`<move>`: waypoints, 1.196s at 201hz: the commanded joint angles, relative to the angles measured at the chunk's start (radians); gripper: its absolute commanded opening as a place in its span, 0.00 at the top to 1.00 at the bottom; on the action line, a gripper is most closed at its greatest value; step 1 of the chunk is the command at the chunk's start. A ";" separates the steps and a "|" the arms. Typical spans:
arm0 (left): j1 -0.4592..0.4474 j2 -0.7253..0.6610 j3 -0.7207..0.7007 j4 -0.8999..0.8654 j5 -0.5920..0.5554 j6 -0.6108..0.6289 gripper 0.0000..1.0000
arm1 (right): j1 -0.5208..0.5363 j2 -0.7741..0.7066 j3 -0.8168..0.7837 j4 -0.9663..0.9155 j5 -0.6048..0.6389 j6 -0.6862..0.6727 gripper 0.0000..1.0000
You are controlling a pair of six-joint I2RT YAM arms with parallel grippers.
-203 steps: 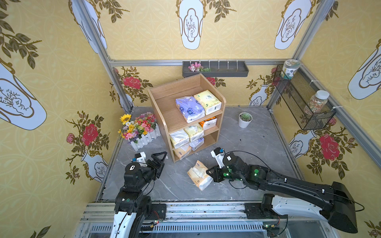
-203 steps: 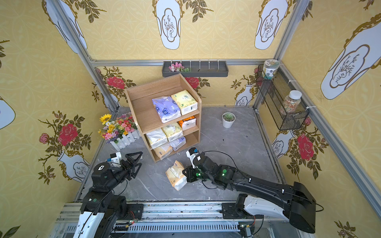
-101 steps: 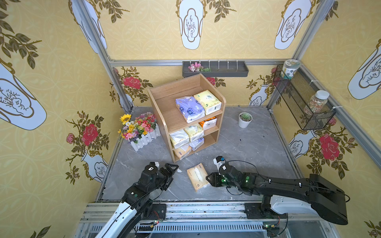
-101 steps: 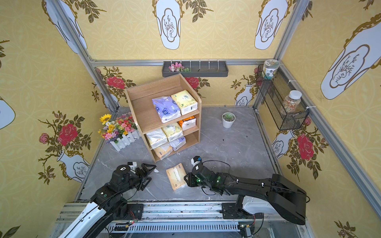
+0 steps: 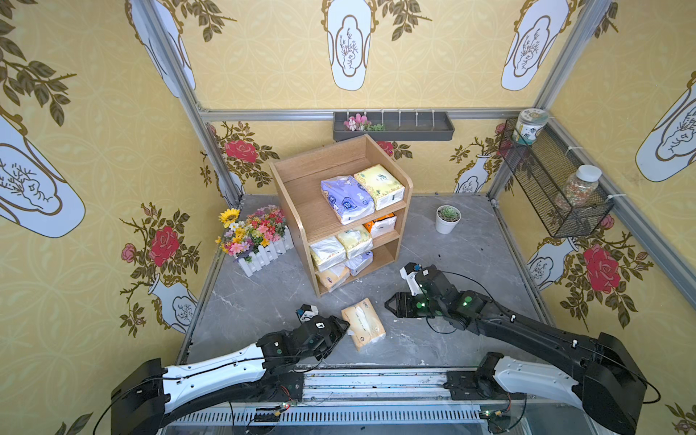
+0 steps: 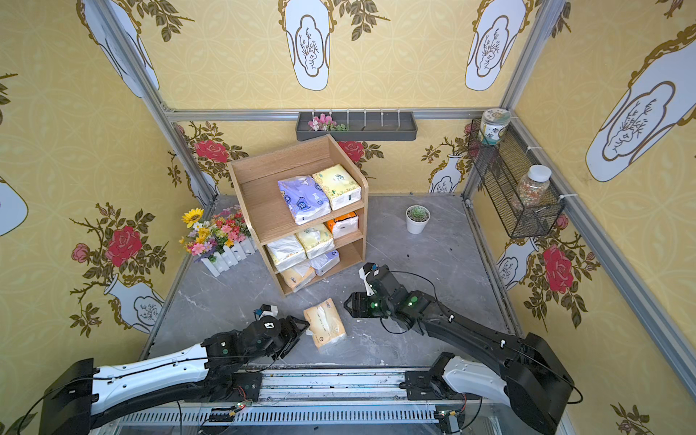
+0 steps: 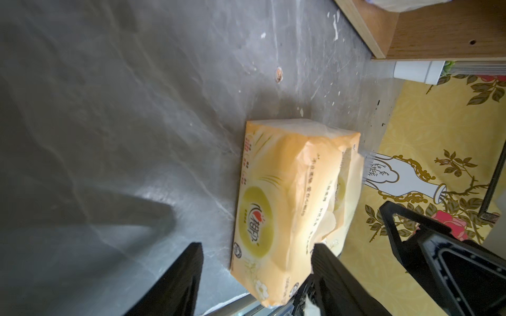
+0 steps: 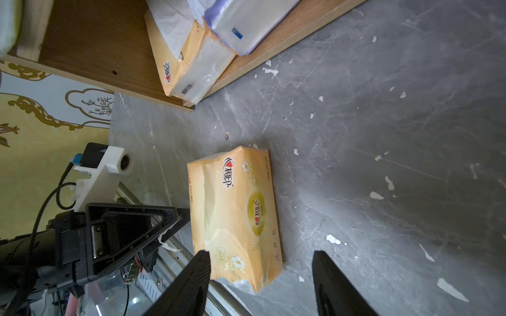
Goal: Remove the tissue boxes from the shelf
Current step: Place the box of tissues at the center of the board, then move the box of tissues to the center of the board.
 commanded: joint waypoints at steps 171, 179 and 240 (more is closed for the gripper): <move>-0.038 0.291 0.176 -0.081 0.007 0.145 1.00 | -0.072 0.040 0.053 -0.005 -0.096 0.038 0.54; -0.037 0.276 0.191 -0.146 0.020 0.177 1.00 | -0.079 0.039 0.060 -0.019 -0.096 0.024 0.54; -0.037 0.221 0.272 -0.514 0.063 0.314 1.00 | -0.099 0.049 0.064 -0.003 -0.125 -0.015 0.55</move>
